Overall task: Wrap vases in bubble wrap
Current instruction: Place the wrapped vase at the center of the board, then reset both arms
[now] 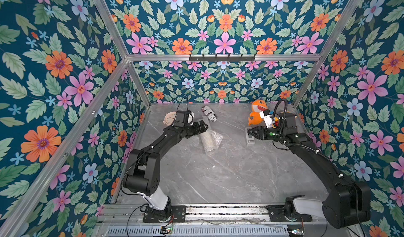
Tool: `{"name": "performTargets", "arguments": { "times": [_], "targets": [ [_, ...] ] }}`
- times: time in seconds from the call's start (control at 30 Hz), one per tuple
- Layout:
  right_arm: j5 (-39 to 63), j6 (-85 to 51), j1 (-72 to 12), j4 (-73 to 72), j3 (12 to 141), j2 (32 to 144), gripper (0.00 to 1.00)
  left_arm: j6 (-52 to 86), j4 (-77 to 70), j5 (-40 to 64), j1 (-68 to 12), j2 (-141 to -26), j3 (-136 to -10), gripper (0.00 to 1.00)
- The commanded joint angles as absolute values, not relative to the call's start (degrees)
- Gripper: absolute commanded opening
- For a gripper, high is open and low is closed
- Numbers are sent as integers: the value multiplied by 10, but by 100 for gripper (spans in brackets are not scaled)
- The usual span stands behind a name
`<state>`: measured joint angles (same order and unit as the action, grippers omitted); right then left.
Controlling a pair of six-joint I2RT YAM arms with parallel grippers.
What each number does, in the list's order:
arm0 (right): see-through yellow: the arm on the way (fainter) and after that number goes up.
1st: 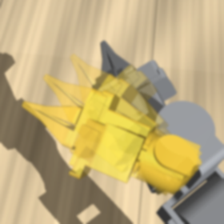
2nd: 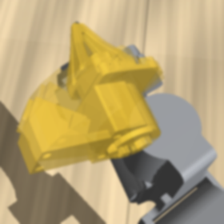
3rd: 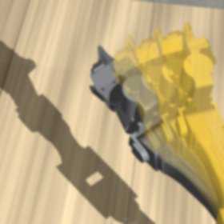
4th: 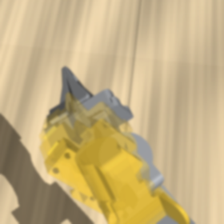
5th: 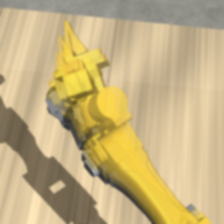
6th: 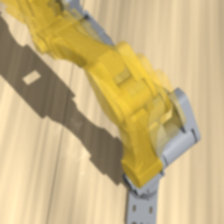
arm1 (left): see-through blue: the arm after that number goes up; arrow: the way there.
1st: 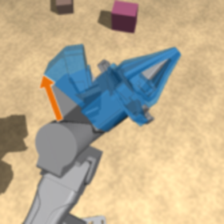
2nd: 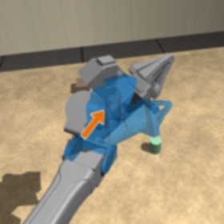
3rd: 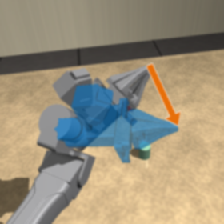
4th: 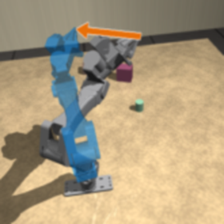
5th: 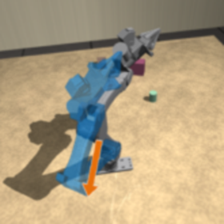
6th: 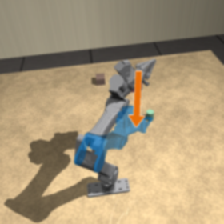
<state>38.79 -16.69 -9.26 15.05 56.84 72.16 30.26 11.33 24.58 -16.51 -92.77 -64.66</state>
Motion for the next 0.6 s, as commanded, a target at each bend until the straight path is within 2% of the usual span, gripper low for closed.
{"name": "performTargets", "arguments": {
  "times": [0.0,0.07,0.1,0.13,0.17,0.23,0.33,0.4,0.47,0.57],
  "targets": [
    [344,-157,-86,161,563,706,50,252,200,190,-157,-912,-653,100],
    [297,-158,-86,169,561,699,53,249,212,157,-145,-889,-644,100],
    [259,-162,-86,171,556,694,60,252,210,132,-138,-871,-634,100],
    [193,-174,-86,170,547,685,81,253,200,97,-131,-852,-621,95],
    [138,-184,-84,164,535,676,99,244,192,63,-126,-837,-611,82],
    [19,-192,-79,136,495,653,99,198,137,-27,-125,-802,-569,100],
    [-180,-196,-78,101,433,632,99,119,21,-142,-125,-760,-487,100],
    [-266,-174,-77,42,381,623,99,87,-67,-231,-125,-741,-424,100],
    [-290,-136,-74,-50,318,624,99,43,-186,-267,-124,-720,-349,100],
    [-239,-49,-73,-267,203,649,99,-16,-379,-255,-118,-712,-240,100]
  ]
}}
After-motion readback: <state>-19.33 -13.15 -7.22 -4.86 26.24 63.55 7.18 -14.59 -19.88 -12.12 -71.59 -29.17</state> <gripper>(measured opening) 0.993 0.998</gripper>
